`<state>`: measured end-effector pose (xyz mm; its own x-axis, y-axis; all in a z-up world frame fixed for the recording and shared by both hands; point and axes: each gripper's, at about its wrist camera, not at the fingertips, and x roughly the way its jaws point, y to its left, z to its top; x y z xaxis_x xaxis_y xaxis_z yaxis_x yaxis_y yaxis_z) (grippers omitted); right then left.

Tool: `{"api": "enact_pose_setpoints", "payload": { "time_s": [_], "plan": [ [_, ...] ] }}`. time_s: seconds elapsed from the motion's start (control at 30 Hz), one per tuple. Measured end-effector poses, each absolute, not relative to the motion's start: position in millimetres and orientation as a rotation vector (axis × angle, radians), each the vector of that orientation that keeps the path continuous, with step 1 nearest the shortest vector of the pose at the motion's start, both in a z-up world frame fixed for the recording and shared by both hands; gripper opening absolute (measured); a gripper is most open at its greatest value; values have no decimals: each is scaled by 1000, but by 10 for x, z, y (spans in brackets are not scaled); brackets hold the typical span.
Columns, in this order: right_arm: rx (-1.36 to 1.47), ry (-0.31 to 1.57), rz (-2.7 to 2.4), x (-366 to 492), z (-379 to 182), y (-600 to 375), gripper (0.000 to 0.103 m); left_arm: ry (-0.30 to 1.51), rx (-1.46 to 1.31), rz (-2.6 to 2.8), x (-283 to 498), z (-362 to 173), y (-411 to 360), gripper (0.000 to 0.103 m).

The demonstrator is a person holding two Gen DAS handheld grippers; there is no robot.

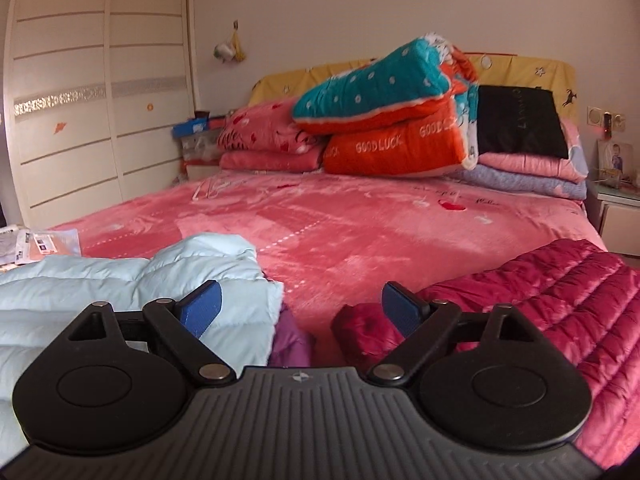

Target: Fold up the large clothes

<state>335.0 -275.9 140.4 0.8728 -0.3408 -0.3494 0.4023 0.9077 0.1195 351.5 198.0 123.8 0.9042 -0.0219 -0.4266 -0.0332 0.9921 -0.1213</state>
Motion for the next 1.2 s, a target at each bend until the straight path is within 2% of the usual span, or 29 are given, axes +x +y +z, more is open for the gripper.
{"api": "enact_pose_setpoints", "payload": {
  "time_s": [0.27,0.4,0.73,0.93,1.2],
  "plan": [
    [116,345,-290,2181,1353,-2375,103,421,-65,-43,2274,1101,1739,102],
    [94,381,-262,1432,1354,-2064,103,430,-41,-87,1583,1119,1611,102],
    [161,427,-239,-335,1822,-1513,103,498,-109,-117,187,1378,1626,102],
    [147,413,-217,-1066,2112,-1283,103,500,-128,-103,-267,1535,1718,102],
    [136,368,-192,-1604,2439,-1152,103,456,-120,-84,-637,1752,1741,102]
  ]
}}
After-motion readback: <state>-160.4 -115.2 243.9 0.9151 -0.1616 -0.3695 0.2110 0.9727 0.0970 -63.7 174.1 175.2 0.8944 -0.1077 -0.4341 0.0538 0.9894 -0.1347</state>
